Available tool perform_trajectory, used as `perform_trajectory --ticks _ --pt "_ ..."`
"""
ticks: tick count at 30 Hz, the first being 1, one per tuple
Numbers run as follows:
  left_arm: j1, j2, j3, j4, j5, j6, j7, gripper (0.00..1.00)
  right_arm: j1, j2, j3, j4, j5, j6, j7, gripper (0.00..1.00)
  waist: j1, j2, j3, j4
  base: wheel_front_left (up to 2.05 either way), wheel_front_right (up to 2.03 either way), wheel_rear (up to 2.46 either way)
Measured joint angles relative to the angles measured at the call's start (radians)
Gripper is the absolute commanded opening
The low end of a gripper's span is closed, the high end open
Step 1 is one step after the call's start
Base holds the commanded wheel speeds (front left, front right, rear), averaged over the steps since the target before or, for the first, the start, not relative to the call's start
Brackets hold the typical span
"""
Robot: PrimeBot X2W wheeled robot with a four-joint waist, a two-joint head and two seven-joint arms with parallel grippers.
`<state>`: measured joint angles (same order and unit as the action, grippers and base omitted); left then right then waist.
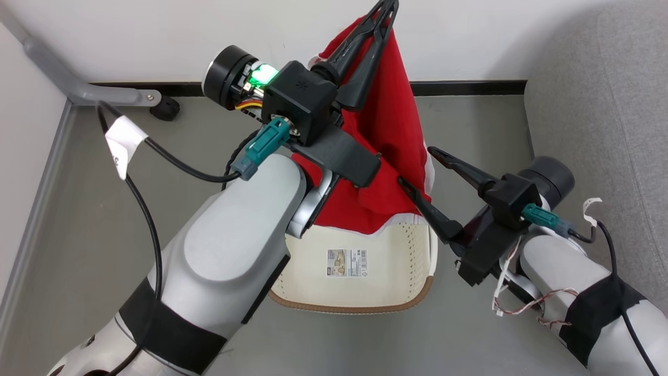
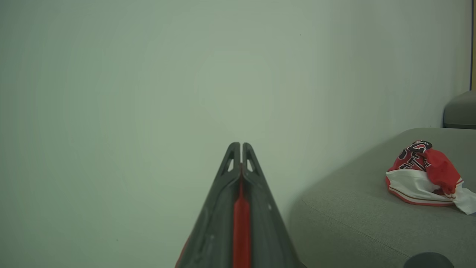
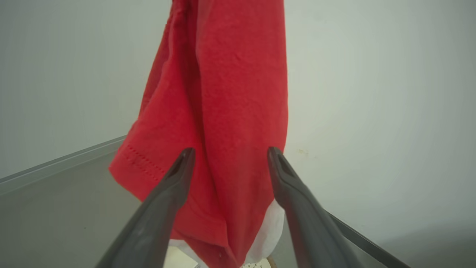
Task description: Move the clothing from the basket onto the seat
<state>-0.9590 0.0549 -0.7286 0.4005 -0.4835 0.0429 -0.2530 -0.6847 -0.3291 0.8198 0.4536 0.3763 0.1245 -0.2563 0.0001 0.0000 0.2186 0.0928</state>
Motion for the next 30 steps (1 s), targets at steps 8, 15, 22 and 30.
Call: perform_trajectory --ticks 8,15,22,30 --pt "-0.012 -0.012 -0.03 0.004 0.0 -0.017 0.0 0.0 -0.043 0.018 0.021 0.078 0.004 0.0 0.0 1.0 0.0 0.0 0.003 0.022 0.0 0.0 0.0" --pt "-0.021 -0.017 -0.05 0.005 0.0 -0.018 0.0 0.0 -0.107 0.048 0.064 0.131 0.023 0.0 0.0 1.0 0.0 0.0 0.011 0.046 0.0 0.0 0.0" --pt "-0.021 -0.017 -0.049 0.022 -0.001 -0.017 0.0 0.0 -0.127 0.068 0.087 0.171 0.066 0.0 0.0 0.0 0.0 0.0 0.015 0.055 0.0 0.0 0.0" --pt "-0.014 -0.017 -0.03 0.045 -0.006 -0.014 0.0 0.0 -0.128 0.067 0.091 0.183 0.102 0.0 0.0 0.0 0.0 0.0 0.012 0.038 0.0 0.0 0.0"
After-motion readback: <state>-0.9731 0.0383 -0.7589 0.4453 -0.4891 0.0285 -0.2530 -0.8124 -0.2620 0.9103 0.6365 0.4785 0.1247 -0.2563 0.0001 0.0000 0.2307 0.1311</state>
